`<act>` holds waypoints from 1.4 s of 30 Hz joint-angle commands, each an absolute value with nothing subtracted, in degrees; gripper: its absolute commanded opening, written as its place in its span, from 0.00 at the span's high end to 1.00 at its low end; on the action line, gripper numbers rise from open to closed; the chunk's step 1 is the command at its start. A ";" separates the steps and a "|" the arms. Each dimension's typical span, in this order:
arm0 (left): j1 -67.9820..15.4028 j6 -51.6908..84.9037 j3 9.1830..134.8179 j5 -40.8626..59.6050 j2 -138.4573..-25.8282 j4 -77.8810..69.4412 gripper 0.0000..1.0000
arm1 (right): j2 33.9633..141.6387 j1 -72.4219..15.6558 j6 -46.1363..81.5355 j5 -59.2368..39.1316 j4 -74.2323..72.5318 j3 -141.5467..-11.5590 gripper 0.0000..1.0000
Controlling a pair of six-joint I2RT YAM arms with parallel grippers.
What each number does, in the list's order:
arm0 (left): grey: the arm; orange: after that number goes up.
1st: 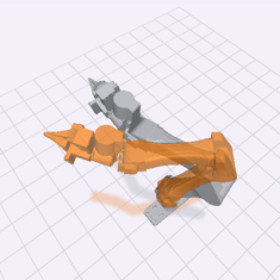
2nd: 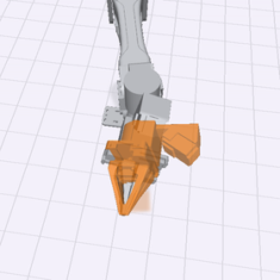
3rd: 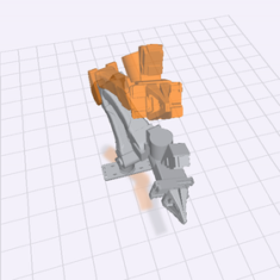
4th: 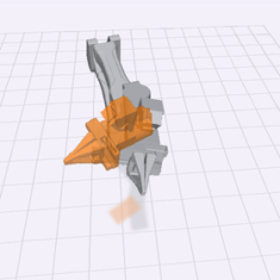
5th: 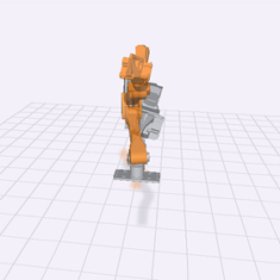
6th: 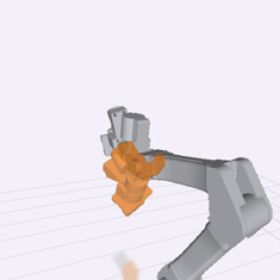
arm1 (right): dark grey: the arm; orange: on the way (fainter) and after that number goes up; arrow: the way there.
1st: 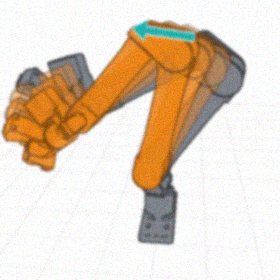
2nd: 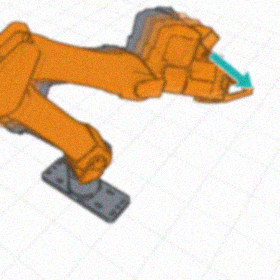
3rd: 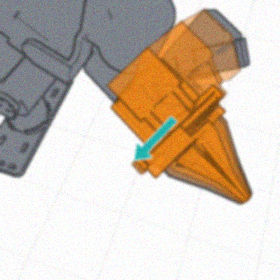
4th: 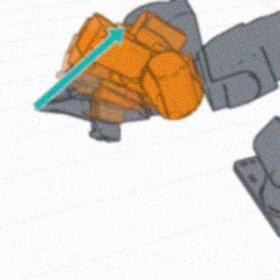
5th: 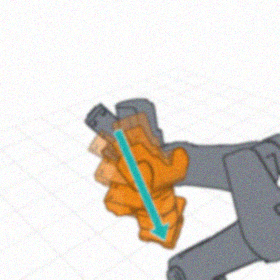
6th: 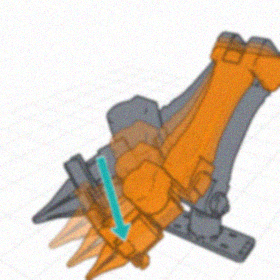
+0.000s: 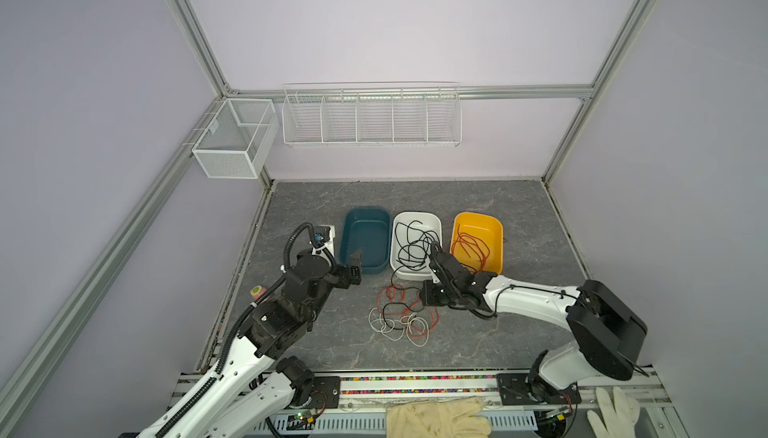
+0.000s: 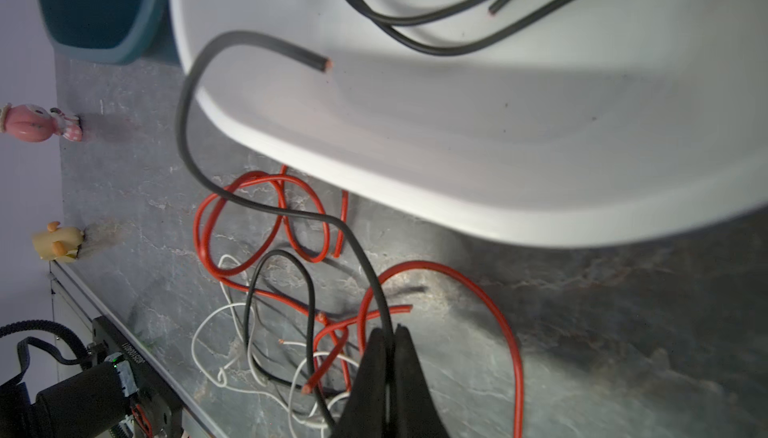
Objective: Untangle the cables
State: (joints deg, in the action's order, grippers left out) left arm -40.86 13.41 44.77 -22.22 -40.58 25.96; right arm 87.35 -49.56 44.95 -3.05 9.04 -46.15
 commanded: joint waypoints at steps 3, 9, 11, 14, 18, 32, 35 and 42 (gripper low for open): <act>-40.51 12.91 45.31 -21.13 -41.25 26.44 0.00 | 82.73 -52.76 40.72 5.32 16.06 -49.97 0.93; -40.54 12.79 46.05 -20.54 -41.93 27.44 0.00 | 79.65 -54.28 37.74 7.28 18.60 -53.84 0.93; -40.59 12.70 46.06 -20.39 -41.94 27.52 0.00 | 77.28 -54.63 36.79 7.14 18.68 -54.35 0.93; -40.54 12.67 46.07 -20.32 -41.84 27.51 0.00 | 73.49 -54.93 35.23 6.77 19.37 -55.48 0.93; -40.59 12.57 46.14 -20.17 -41.90 27.62 0.00 | 68.63 -55.33 33.37 6.70 21.78 -57.66 0.93; -40.49 12.22 46.30 -19.39 -42.45 27.77 0.00 | 61.07 -55.55 30.24 -0.94 24.48 -65.13 0.93; -40.58 12.06 46.19 -18.77 -42.28 27.73 0.00 | 59.84 -55.55 29.58 -3.26 22.75 -66.12 0.93; -40.60 11.70 46.11 -16.90 -42.17 27.43 0.00 | 58.54 -55.61 30.59 -6.42 18.72 -67.18 0.93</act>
